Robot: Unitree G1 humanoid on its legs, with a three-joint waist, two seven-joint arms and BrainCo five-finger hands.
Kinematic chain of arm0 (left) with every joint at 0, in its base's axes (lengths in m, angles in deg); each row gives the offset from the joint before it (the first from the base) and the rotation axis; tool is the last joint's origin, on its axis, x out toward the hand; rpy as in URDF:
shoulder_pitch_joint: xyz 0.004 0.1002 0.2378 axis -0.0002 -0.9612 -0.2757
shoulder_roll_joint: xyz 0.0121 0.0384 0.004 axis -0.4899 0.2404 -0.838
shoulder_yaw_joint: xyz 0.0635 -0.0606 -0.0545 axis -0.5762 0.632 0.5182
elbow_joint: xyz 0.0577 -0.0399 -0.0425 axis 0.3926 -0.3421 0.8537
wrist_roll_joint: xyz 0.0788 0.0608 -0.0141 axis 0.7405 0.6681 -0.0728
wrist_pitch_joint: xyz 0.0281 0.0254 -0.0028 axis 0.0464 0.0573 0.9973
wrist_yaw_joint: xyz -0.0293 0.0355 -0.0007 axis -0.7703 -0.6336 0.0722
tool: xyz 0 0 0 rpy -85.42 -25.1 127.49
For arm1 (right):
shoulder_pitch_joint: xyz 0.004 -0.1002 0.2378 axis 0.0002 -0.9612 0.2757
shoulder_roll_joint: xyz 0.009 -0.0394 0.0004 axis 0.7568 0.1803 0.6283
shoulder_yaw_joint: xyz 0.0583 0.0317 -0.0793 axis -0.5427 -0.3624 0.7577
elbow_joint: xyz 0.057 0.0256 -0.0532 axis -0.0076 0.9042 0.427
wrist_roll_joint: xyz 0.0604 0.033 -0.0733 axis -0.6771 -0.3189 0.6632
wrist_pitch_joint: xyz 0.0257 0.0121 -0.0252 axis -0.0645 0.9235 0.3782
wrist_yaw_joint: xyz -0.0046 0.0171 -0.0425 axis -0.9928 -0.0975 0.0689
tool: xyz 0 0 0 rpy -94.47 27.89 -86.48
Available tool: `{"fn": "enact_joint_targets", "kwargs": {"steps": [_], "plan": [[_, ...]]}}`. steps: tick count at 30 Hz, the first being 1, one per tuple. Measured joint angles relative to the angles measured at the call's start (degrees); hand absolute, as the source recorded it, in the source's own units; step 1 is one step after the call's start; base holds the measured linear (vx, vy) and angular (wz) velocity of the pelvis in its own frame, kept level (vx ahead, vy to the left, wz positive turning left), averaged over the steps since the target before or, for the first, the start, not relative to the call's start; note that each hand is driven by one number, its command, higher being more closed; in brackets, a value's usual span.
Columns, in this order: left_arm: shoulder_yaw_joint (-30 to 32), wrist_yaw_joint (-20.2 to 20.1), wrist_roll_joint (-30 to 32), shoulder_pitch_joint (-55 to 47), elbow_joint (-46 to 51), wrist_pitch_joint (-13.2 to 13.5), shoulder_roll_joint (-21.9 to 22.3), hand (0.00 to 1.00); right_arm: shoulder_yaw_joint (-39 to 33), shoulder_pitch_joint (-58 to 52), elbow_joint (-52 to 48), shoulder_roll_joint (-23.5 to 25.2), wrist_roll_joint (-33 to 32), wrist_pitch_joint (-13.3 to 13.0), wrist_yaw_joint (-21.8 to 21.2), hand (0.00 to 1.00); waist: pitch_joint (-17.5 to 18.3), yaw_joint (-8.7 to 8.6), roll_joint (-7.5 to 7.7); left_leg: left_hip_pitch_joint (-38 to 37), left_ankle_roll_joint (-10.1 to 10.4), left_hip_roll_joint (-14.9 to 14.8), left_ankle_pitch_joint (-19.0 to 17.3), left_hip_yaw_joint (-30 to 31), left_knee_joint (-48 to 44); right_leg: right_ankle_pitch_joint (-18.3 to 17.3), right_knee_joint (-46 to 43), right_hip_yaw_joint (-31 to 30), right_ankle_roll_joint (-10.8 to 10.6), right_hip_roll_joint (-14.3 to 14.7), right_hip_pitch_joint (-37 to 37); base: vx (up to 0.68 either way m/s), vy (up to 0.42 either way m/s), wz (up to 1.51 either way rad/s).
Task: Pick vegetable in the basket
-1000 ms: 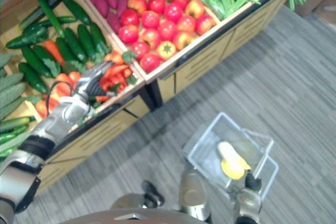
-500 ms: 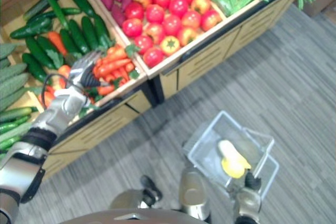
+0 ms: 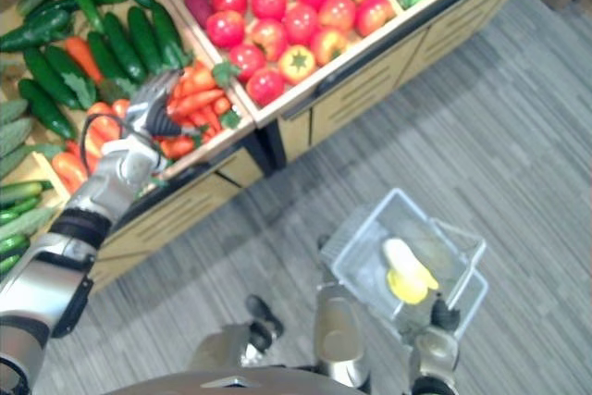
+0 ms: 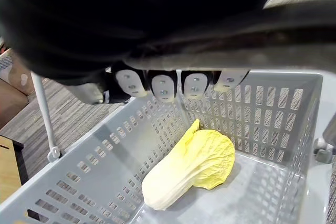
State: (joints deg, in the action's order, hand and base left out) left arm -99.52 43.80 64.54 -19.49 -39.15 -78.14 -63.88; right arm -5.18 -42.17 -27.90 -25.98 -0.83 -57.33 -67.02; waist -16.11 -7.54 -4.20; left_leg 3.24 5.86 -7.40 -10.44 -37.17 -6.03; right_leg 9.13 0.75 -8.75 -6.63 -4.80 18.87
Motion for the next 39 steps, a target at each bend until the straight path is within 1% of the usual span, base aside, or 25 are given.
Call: {"fn": "enact_joint_targets", "kwargs": {"steps": [3, 6, 8, 10, 11, 14, 15, 17, 19, 23, 26, 30, 39], "plan": [[0.0, 0.0, 0.0, 0.2, 0.0, 0.0, 0.0, 0.00, -0.2, 0.0, -0.2, 0.2, -0.1, 0.0, 0.0, 1.00, 0.0, -0.05, 0.01, 0.5, 0.0, -0.1, 0.0, 0.0, -0.2, 0.1, 0.0, -0.1, 0.0, 0.1, 0.4, -0.04, -0.055, -0.02], [0.2, 0.1, 0.0, 0.6, -0.7, -0.2, 0.2, 0.00, -0.2, 0.1, -1.1, 0.2, -0.1, 0.0, 0.0, 1.00, 0.0, 0.02, 0.03, 1.7, -0.1, -0.2, 0.1, -0.4, -0.3, 1.5, 0.2, -1.0, -0.3, 0.2, 1.9, -0.05, -0.035, -0.07], [0.4, 0.1, 0.0, 1.5, -3.0, -0.9, 1.0, 0.00, -0.2, 0.1, -1.4, 0.4, -0.1, 0.0, 0.0, 1.00, -0.5, -0.03, 0.40, 1.9, -0.1, -0.2, 0.1, -0.8, -0.5, 1.6, 0.4, -1.4, -0.3, 0.2, 2.1, -0.04, -0.037, -0.06], [1.7, 0.1, 0.0, 1.5, -3.3, -1.1, 1.7, 0.00, -0.2, 0.0, -1.7, 0.4, -0.2, 0.1, 0.0, 1.00, -0.5, -0.02, 0.47, 2.5, -0.2, -0.4, 0.0, -0.9, -0.6, 1.7, 0.4, -1.5, -0.3, 0.3, 2.6, -0.04, -0.049, -0.06], [2.7, 0.4, 0.0, 1.7, -3.4, -1.1, 1.8, 1.00, -0.1, 0.1, -2.4, 0.4, -0.2, 0.1, 0.0, 1.00, -0.6, 0.07, 0.52, 3.1, -0.2, -0.5, 0.0, -1.3, -0.7, 2.3, 0.5, -2.0, -0.4, 0.4, 3.4, -0.04, -0.052, -0.08], [4.2, 1.1, 0.0, 3.0, -4.4, -1.2, 1.9, 1.00, -0.1, 0.0, -2.7, 0.4, -0.2, 0.0, 0.0, 1.00, -0.7, 0.03, 0.70, 4.1, -0.2, -1.1, 0.0, -1.5, -1.6, 2.9, 0.9, -2.8, -0.6, 0.7, 3.9, -0.02, -0.051, -0.04], [4.6, 1.1, 0.0, 3.2, -4.4, -1.9, 1.9, 1.00, -0.1, 0.0, -2.7, 0.4, -0.2, 0.1, 0.0, 1.00, -0.7, -0.03, 0.70, 4.3, -0.2, -1.6, 0.0, -1.5, -2.0, 2.9, 0.9, -2.8, -0.7, 1.0, 3.9, -0.01, -0.067, -0.02], [4.8, 1.3, 0.0, 3.5, -4.6, -2.3, 2.2, 1.00, -0.1, 0.0, -2.7, 0.4, -0.2, 0.1, 0.0, 1.00, -0.7, -0.04, 0.70, 4.5, -0.1, -1.9, 0.0, -1.5, -2.2, 2.9, 1.0, -2.8, -0.7, 1.2, 4.0, -0.01, -0.056, 0.01], [5.4, 1.7, 0.0, 4.0, -5.2, -2.3, 2.4, 1.00, 0.0, 0.0, -2.7, 0.4, -0.2, 0.1, 0.0, 1.00, -0.7, -0.03, 0.70, 4.6, -0.1, -2.3, 0.0, -1.5, -2.2, 3.0, 1.0, -2.9, -0.5, 1.6, 4.0, -0.02, -0.062, -0.03], [7.6, 2.0, -0.1, 5.0, -6.2, -2.7, 2.9, 1.00, 1.7, -0.7, -4.2, 0.4, -0.2, 0.1, 0.1, 1.00, -0.7, 0.04, 0.71, 5.1, 0.0, -3.4, 0.3, -1.7, -2.2, 6.1, 2.3, -2.9, -0.5, 2.6, 4.2, -0.04, -0.051, -0.05], [8.1, 2.0, 0.0, 5.1, -7.1, -3.7, 4.6, 1.00, 1.7, -1.0, -4.8, 0.4, -0.2, -0.1, 0.1, 1.00, -0.7, 0.06, 0.72, 5.7, 0.1, -3.5, 0.6, -1.5, -2.2, 6.1, 2.3, -2.9, -0.5, 2.5, 4.7, -0.02, -0.039, 0.05], [9.7, 2.1, 0.0, 5.1, -8.5, -4.9, 4.7, 1.00, 1.9, -1.1, -4.7, 0.4, -0.2, 0.0, 0.1, 1.00, -0.7, 0.13, 0.73, 6.0, 0.2, -3.7, 1.1, -1.3, -2.2, 6.1, 2.3, -2.9, -0.5, 2.7, 4.8, -0.01, -0.048, 0.04], [9.6, 2.0, 0.0, 5.1, -9.4, -5.6, 6.4, 1.00, 2.6, -1.8, -4.7, 0.4, -1.4, -0.1, 0.3, 1.00, -0.6, 0.05, 0.78, 6.3, 0.0, -4.1, 1.7, 0.1, -2.3, 6.1, 2.3, -2.7, -0.5, 2.7, 4.3, -0.01, -0.037, 0.07]]}}
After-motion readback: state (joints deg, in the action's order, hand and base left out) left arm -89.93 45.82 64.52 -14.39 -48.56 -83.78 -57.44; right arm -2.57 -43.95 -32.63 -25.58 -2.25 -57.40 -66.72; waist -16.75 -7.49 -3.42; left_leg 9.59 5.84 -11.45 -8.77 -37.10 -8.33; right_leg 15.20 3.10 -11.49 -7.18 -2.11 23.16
